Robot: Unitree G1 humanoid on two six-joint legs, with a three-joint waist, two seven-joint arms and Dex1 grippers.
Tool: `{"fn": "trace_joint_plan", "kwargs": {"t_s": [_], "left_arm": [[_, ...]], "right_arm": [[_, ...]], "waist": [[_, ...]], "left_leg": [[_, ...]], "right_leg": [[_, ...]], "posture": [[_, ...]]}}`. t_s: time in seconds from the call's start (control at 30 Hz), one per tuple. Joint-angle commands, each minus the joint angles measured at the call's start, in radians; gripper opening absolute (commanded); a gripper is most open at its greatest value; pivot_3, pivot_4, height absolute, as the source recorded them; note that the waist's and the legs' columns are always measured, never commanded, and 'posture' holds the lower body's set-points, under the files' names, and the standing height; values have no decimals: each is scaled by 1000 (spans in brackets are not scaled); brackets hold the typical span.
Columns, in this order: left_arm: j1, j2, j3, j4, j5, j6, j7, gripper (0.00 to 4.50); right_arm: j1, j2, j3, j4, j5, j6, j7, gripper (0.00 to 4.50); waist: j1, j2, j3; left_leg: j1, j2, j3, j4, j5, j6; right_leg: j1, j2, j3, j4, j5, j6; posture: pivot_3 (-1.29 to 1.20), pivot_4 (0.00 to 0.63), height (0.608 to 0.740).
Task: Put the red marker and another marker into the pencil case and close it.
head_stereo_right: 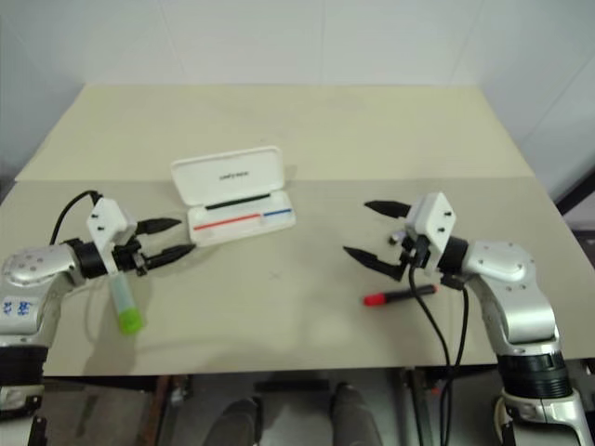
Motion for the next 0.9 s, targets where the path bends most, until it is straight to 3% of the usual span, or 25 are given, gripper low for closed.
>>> {"fn": "trace_joint_plan", "kwargs": {"t_s": [0.03,0.3,0.9], "left_arm": [[-51,1,-30,63,27,-38,-32,2891],[-194,-37,-130,191,62,-59,-137,2891],[-282,-71,-187,431,178,-212,-167,2891]], "right_arm": [[4,11,-9,-83,19,5,-30,4500],[28,24,17,-217,78,83,-44,4500],[24,12,10,-293,108,97,-79,4500]], "waist": [[0,0,0],[3,0,0],[15,0,0]], "left_leg": [[0,0,0,0,0,0],[0,0,0,-1,0,0],[0,0,0,0,0,0]], "right_leg": [[0,0,0,0,0,0],[-2,0,0,2,-1,1],[-2,0,0,3,-1,1]], "posture": [[0,150,740],[0,150,740],[0,150,740]]}}
